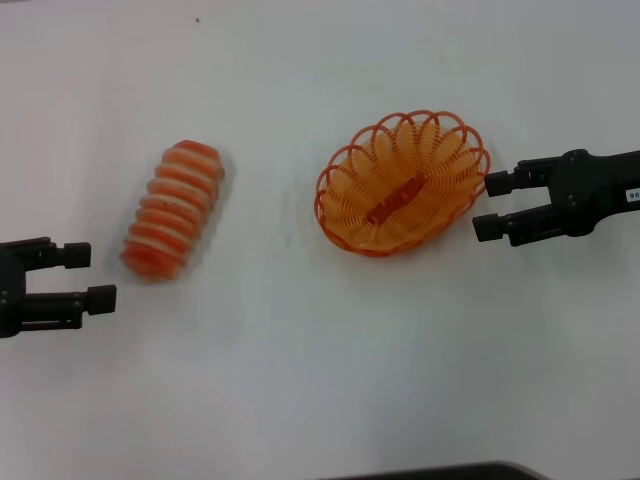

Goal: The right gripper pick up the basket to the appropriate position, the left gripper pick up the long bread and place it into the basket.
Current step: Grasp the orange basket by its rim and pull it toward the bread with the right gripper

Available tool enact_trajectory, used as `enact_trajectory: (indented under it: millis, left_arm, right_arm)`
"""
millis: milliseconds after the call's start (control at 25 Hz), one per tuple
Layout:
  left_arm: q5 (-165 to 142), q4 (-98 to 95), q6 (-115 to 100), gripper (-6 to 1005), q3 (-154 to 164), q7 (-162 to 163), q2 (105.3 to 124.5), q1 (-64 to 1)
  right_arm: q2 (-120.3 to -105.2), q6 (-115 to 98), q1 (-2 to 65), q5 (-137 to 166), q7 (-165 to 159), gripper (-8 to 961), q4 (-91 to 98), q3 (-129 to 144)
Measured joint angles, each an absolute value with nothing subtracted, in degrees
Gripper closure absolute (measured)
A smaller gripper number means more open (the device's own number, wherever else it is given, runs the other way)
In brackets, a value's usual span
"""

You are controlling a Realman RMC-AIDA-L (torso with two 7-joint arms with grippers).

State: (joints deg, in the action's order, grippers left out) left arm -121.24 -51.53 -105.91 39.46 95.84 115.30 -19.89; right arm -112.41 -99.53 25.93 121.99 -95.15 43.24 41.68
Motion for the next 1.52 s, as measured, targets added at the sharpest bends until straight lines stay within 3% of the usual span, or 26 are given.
enact_trajectory:
  millis: [480,600,720,840,1160,1520]
  left_arm:
    - [-121.7,-52.5,-105.9,158,39.5,96.9,115.59,-20.2]
    - [-121.7,-52.9,-105.9,158,39.5,97.1,115.58,-20.2]
    - [-121.7,-53.3,-105.9,158,39.5,97.2,115.61,-20.2]
    - [-121.7,-53.8,-106.0,158,39.5,97.2,115.67,-20.2]
    - [-121.7,-53.8,-106.0,158,39.5,97.4,115.81,-20.4]
    - [-121.7,-53.8,-105.9,158,39.5,97.4,115.84,-20.5]
  right_arm:
    - [-112.21,-99.9,26.4,121.5,-96.3,58,43.6,41.3]
    - [-111.55,-100.3,27.9,119.6,-101.6,58,45.0,39.1]
    - [-109.96,-100.5,31.3,119.1,-109.6,58,46.8,37.4]
    - [-109.64,-100.0,35.3,122.9,-118.0,57,51.7,37.3]
    - [-112.36,-95.5,45.3,147.0,-129.8,57,57.4,40.2]
    - [-116.03,-85.2,46.4,154.7,-134.5,57,53.8,51.0]
